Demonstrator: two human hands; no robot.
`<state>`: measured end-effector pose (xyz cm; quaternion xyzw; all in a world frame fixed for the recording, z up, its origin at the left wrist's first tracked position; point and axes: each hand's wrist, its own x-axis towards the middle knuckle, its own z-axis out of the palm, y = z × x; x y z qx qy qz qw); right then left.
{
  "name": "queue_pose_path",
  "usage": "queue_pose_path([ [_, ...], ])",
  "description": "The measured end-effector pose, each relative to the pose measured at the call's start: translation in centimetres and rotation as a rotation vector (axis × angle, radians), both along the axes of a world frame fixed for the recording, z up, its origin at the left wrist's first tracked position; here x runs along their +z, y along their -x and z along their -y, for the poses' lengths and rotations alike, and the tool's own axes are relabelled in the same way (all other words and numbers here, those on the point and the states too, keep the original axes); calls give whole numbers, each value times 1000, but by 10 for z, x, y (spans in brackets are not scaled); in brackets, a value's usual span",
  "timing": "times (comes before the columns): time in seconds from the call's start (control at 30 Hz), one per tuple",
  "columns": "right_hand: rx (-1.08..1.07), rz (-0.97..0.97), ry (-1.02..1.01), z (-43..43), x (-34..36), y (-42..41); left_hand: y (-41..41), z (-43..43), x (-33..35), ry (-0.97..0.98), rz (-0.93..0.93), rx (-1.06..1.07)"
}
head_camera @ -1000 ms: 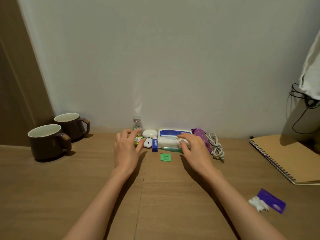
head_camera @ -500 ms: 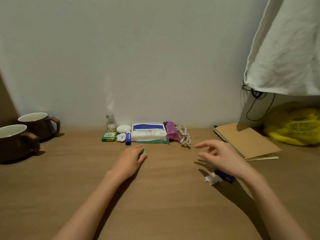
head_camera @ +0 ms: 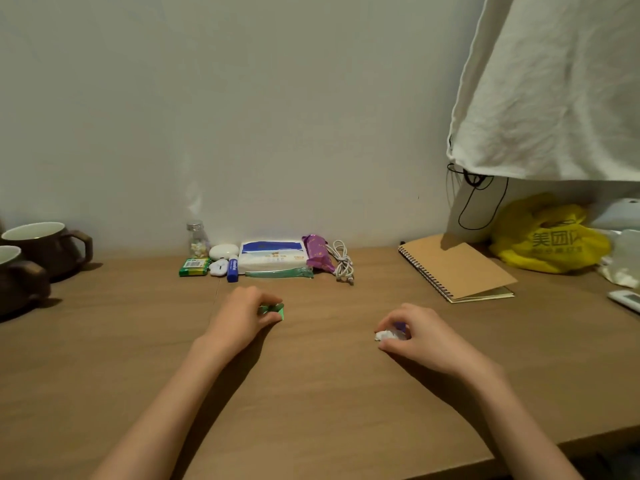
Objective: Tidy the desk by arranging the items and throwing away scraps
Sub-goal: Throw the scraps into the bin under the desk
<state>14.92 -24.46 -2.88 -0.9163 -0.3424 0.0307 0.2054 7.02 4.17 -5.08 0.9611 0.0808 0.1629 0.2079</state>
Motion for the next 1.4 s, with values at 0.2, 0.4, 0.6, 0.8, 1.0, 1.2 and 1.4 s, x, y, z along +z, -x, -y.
queue_pose_path([
  [0.2, 7, 18, -139, -13, -11, 0, -5, -1, 13, 41, -168, -17],
  [0.4, -3, 66, -283, -22, -22, 2, -18, -11, 24, 169, -420, 23],
  [0.6, 8, 71, -352, -24, -27, 4, -14, -8, 14, 195, -317, 40],
  [0.8, 0, -79, -494, -27, -21, 17, 26, 3, 14, 361, -52, 60],
  [1.0, 142, -288, -600, -43, -10, 81, 110, 24, 38, 604, 217, 122],
  [1.2, 352, -463, -673, -64, -2, 156, 207, 40, 47, 700, 338, 181],
  [1.4, 646, -578, -558, -93, -17, 225, 307, 30, 18, 738, 147, 144],
])
